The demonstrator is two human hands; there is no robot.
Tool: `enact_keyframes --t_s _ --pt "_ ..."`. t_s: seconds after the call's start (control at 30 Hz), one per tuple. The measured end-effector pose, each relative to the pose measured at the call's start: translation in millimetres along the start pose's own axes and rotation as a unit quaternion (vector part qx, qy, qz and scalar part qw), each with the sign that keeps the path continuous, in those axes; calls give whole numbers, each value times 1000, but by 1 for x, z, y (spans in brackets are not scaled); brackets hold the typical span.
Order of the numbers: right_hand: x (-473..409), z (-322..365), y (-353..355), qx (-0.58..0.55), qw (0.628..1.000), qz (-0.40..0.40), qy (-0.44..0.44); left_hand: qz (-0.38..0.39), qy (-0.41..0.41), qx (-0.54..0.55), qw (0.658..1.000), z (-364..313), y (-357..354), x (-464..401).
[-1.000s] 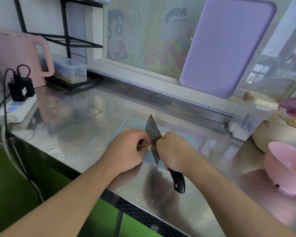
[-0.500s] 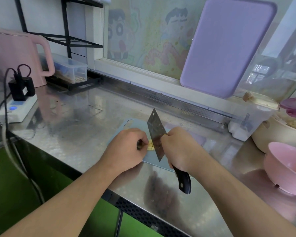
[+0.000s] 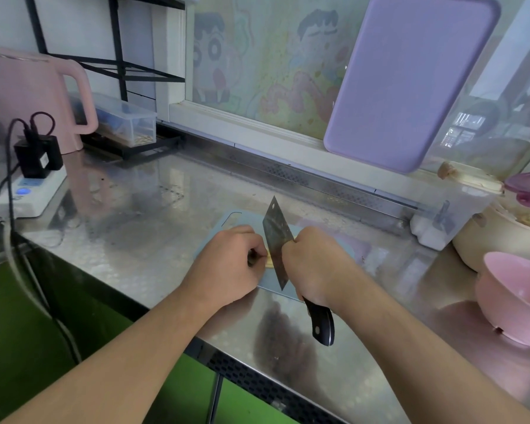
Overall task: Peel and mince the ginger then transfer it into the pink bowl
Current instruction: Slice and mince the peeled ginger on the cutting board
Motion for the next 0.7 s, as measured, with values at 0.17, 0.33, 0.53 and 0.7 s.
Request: enact_keyframes --t_s 0.17,0.33,0.53,0.7 --pt "-3 2 -4 -8 1000 1 3 4 2 1 1000 1 0 0" --pt "-1 9 7 20 999 37 21 4 5 1 1000 0 1 0" --pt "-14 9 -4 -43 999 -6 -20 10 19 1 1000 1 1 0" --pt "3 -11 -5 -210 971 -51 -106 6 22 1 1000 3 1 0"
Point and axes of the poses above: each hand's wrist, its own x-axis away from the middle knuckle, its own y-axis out of the back of the hand, z = x × y, the point moved 9 cm from there along -x, towards the middle knuckle, and after that the axes turned 6 degrees about y, right-handed, at the moved point
